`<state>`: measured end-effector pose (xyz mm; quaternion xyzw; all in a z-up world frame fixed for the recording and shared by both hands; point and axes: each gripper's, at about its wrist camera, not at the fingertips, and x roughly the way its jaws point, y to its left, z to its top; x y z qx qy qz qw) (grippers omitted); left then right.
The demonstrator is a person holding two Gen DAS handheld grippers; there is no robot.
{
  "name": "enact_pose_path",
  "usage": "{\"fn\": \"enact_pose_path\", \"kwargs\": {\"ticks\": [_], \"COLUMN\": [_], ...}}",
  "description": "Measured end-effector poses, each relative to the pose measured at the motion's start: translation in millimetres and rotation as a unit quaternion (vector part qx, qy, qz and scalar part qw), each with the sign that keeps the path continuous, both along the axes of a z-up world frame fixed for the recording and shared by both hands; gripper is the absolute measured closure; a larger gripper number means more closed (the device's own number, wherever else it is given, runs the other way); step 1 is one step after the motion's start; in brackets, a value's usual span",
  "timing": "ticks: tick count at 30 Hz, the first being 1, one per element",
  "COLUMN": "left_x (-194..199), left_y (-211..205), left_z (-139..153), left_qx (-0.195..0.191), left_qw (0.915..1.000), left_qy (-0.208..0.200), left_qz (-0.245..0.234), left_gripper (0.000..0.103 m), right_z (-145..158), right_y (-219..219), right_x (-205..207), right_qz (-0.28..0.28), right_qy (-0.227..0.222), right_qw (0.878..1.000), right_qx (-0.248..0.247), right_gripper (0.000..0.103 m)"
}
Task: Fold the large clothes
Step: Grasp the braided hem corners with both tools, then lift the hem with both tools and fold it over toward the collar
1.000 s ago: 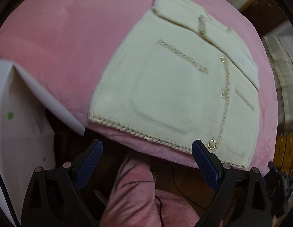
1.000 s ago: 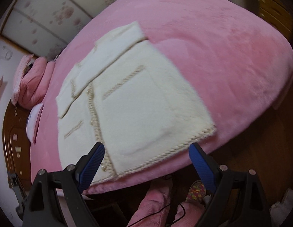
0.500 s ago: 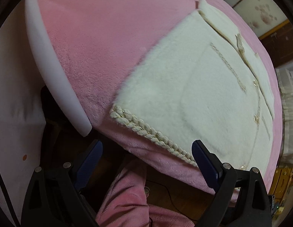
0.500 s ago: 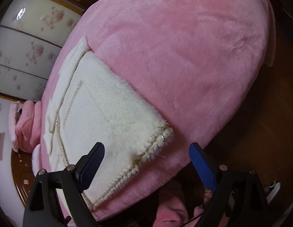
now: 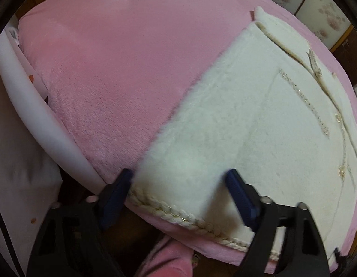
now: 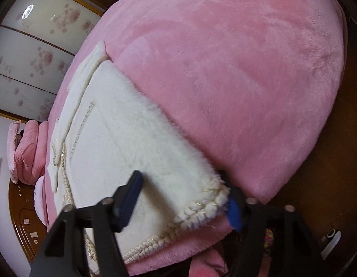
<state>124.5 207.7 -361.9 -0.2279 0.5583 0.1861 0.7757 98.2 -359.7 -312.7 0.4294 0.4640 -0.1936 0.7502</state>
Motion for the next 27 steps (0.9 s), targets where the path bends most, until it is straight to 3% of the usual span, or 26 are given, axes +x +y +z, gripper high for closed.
{"fn": "enact_pose_path", "kwargs": {"ticks": [4,6,8,10,12,15,19,22,27], "left_x": [6.5,13.1,22.7,29.8,35.2,44.1,46.2,56.3,65.7], "left_y": [-11.1,-19.9,-29.9,-36.9,-41.9,-48.6,-58.0,-62.9,-66.3], "left_z": [8.0,12.3,19.5,28.1,39.9,59.0,85.4,95.9,111.5], "left_qx": [0.000,0.003,0.015,0.027,0.010,-0.042,-0.024,-0.030,-0.034], "left_qw": [0.9996,0.9992,0.9977,0.9962,0.9970,0.9976,0.9983,0.9973,0.9958], "left_qy": [0.022,0.039,0.065,0.079,0.070,0.039,0.043,0.058,0.063], "left_qz": [0.020,0.012,-0.008,-0.021,-0.031,-0.038,-0.031,-0.033,-0.056], "left_gripper": [0.043,0.048,0.059,0.077,0.084,0.086,0.085,0.085,0.086], "right_z": [4.5,9.9,18.4,27.1,37.4,55.5,78.7,90.5,104.0], "right_y": [-6.6,-5.6,0.8,8.4,18.7,38.9,65.0,83.5,101.8], "right_x": [-6.0,-6.1,-1.3,7.5,19.3,41.5,68.0,86.1,101.7], "right_qz": [-0.009,-0.004,0.007,0.026,0.051,0.097,0.149,0.196,0.228], "right_qy": [-0.002,-0.012,-0.022,-0.028,-0.031,-0.028,-0.023,0.005,0.018], "right_qw": [1.000,0.999,0.998,0.997,0.996,0.994,0.988,0.978,0.968], "right_qx": [0.028,0.048,0.060,0.065,0.063,0.036,-0.018,-0.072,-0.103], "right_gripper": [0.075,0.082,0.084,0.085,0.085,0.085,0.087,0.087,0.087]}}
